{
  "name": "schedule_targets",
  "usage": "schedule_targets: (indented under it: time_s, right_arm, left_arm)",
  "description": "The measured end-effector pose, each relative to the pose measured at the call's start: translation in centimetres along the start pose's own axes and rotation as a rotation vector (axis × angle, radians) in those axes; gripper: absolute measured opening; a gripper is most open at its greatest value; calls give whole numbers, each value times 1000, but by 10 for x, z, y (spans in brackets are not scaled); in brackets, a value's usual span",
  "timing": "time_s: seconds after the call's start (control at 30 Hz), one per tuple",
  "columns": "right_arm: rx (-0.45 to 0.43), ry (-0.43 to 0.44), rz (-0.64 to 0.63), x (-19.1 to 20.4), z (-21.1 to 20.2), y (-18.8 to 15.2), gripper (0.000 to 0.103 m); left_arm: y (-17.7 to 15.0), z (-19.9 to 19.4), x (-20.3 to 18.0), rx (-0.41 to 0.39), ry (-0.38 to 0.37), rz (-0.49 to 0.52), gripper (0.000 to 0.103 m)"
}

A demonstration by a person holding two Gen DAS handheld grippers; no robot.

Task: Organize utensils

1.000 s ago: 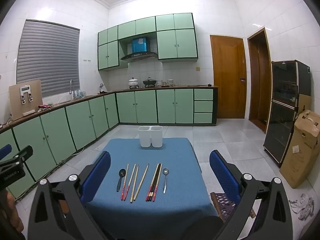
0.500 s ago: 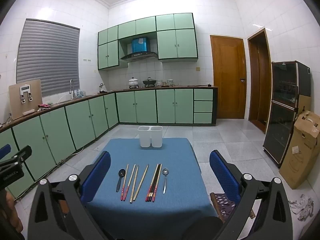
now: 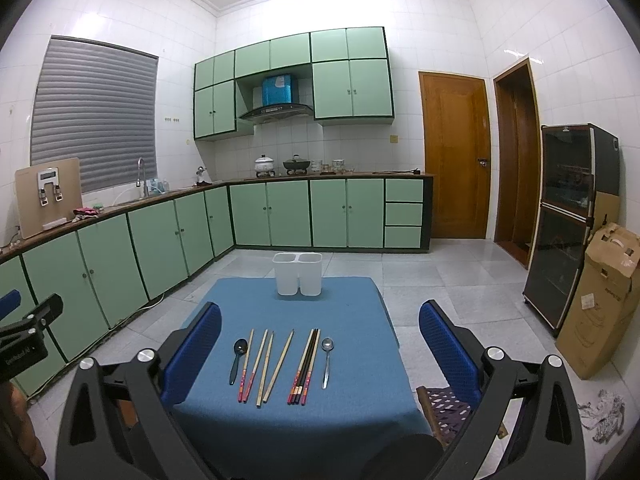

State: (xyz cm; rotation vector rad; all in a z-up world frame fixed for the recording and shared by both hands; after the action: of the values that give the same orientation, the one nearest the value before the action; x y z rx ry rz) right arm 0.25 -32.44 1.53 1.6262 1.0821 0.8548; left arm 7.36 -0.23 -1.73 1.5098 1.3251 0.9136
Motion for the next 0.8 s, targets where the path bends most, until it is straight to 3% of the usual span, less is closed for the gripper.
schedule_targets:
  time_s: [0.8]
  right_arm:
    - [7, 3, -3, -3, 2, 0, 97]
  left_arm:
    - [-8, 1, 2, 5, -5, 2, 98]
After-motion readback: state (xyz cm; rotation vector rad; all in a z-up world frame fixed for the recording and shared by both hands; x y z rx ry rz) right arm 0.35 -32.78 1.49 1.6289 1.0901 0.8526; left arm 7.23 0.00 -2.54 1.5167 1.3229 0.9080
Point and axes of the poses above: each gripper's, at about its wrist camera, not at the fingertips, and z roughly the way its jaws point, x to its left, y to its top, the point moved 8 cm from there along z, roughly the way its jaws point, and after that the axes turned 9 degrees about -y, right-handed, at the moved point
